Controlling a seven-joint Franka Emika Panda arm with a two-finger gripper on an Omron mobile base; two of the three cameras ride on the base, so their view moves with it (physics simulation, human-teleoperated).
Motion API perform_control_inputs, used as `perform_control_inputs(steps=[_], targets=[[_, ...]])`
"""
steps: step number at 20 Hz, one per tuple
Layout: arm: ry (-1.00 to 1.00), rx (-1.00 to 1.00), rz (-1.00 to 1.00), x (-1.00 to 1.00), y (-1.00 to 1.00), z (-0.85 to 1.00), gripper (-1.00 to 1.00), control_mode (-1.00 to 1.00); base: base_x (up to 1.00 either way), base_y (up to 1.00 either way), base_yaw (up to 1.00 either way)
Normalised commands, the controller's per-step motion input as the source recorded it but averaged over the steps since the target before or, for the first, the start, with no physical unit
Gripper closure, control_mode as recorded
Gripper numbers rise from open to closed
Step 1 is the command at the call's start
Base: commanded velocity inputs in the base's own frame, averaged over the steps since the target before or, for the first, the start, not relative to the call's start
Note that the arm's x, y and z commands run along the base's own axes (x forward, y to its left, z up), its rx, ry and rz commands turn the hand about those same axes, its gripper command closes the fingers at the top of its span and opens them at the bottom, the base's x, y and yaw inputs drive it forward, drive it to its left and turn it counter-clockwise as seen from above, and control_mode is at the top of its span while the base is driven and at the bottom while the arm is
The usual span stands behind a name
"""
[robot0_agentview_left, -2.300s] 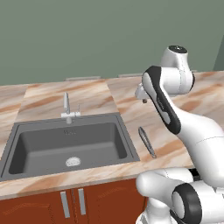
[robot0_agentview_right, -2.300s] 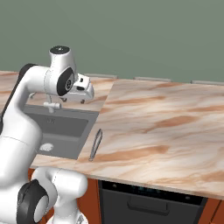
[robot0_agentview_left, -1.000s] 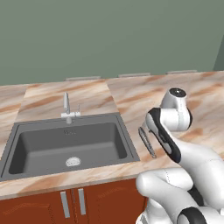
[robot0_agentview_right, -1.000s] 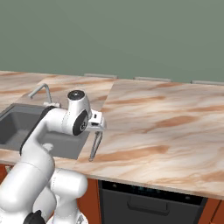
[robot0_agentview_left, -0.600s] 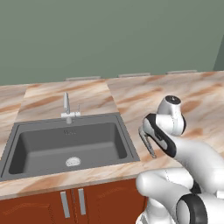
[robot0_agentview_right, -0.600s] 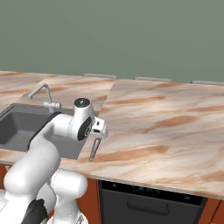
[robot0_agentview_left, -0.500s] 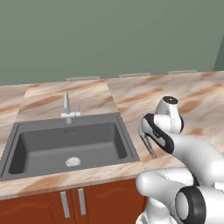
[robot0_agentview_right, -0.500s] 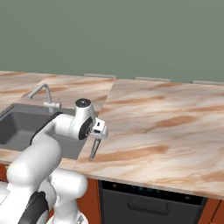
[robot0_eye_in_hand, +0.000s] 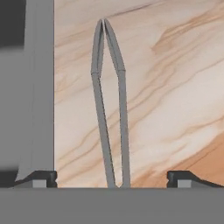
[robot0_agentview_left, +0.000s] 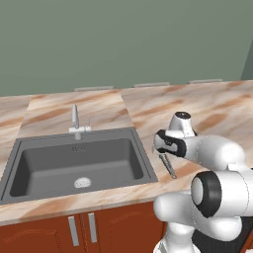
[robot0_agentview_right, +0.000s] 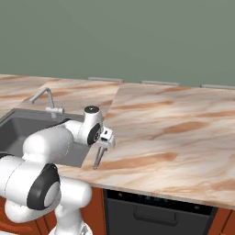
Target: Pick up the tongs from the counter and place them near the plate next to the oven.
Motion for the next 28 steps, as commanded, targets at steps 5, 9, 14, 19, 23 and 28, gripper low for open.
perform_control_inputs(steps=[5,9,14,19,23,28], targets=[[0.0,0.0,0.0,0.03,-0.02,-0.5,-1.0,-1.0,0.0,0.0,0.0],[-0.01,0.0,0.0,0.09,0.0,-0.48,-1.0,-1.0,0.0,0.0,0.0],[-0.01,0.0,0.0,0.15,-0.01,-0.32,-1.0,-1.0,0.0,0.0,0.0],[0.0,-0.02,0.0,0.17,-0.03,-0.2,-1.0,-1.0,0.0,0.0,0.0],[0.0,-0.01,0.0,0.29,-0.06,-0.1,-1.0,-1.0,0.0,0.0,0.0],[0.0,-0.02,0.0,0.12,0.0,-0.23,1.0,-1.0,0.0,0.0,0.0]])
